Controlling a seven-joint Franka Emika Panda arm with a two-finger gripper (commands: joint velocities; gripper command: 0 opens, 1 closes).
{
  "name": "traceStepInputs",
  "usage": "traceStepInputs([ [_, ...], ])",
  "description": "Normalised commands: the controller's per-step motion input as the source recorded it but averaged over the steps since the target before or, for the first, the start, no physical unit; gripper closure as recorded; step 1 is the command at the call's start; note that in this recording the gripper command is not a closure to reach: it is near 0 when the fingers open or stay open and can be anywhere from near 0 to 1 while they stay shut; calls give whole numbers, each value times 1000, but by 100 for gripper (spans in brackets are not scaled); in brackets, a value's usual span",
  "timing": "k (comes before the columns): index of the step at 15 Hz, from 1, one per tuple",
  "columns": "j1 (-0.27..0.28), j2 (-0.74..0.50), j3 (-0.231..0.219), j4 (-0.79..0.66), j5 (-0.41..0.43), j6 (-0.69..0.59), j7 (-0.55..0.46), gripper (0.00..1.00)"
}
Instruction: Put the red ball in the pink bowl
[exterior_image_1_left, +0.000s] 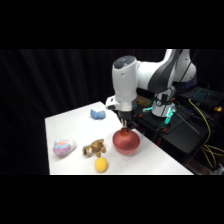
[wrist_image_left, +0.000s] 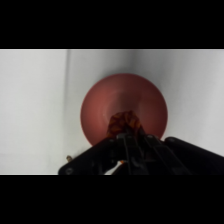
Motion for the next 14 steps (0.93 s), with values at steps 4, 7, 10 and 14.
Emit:
traceStepInputs([
  [4,-41,177,-16,252,125,-58,-147,0],
  [7,-40,158,-26,254,111,-64,-134,0],
  [10,-27,100,-19,198,108,-67,-118,0],
  [14,-14,29,-25,121,81,-20,-95,0],
])
